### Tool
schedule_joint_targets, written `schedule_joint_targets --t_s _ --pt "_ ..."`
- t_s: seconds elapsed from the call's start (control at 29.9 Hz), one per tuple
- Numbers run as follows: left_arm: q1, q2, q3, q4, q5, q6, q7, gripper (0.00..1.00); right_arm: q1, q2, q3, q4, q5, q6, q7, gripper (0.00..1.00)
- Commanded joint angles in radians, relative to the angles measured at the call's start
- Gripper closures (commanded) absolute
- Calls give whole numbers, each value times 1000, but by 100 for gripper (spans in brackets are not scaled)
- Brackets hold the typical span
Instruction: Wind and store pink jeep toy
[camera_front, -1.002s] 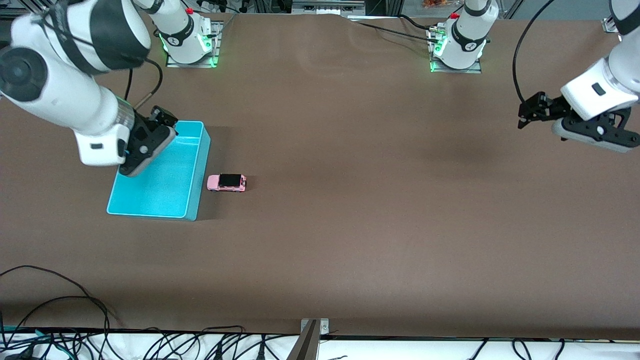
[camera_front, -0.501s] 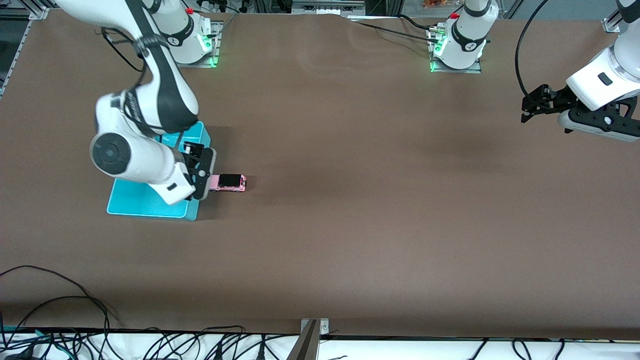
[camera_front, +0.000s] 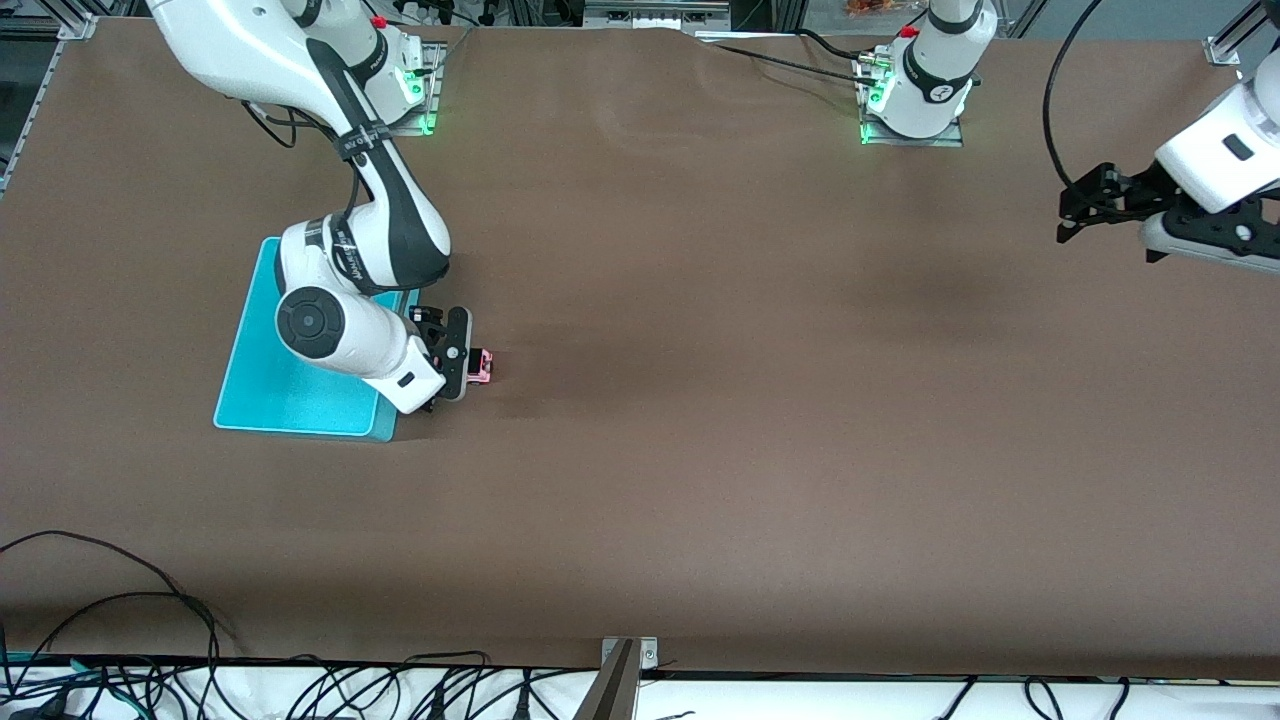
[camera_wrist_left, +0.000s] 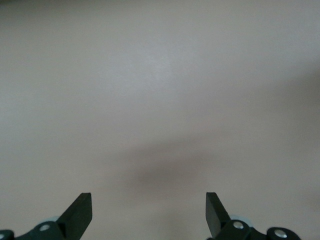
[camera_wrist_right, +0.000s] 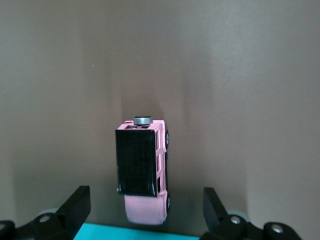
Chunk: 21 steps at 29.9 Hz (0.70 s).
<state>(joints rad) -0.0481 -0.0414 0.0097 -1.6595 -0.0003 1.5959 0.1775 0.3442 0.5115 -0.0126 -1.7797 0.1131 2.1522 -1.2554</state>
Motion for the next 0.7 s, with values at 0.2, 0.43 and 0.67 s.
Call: schedule_joint_targets --t_s 0.2,0.43,0.67 --pt "27 37 -7 35 9 -22 -49 0 38 -22 -1 -179 10 228 -36 0" --pt "30 41 -5 67 3 -19 -50 0 38 -2 -1 -191 5 253 -45 28" --pt "34 48 -10 99 10 -21 -47 0 39 -4 -1 -187 3 247 -65 69"
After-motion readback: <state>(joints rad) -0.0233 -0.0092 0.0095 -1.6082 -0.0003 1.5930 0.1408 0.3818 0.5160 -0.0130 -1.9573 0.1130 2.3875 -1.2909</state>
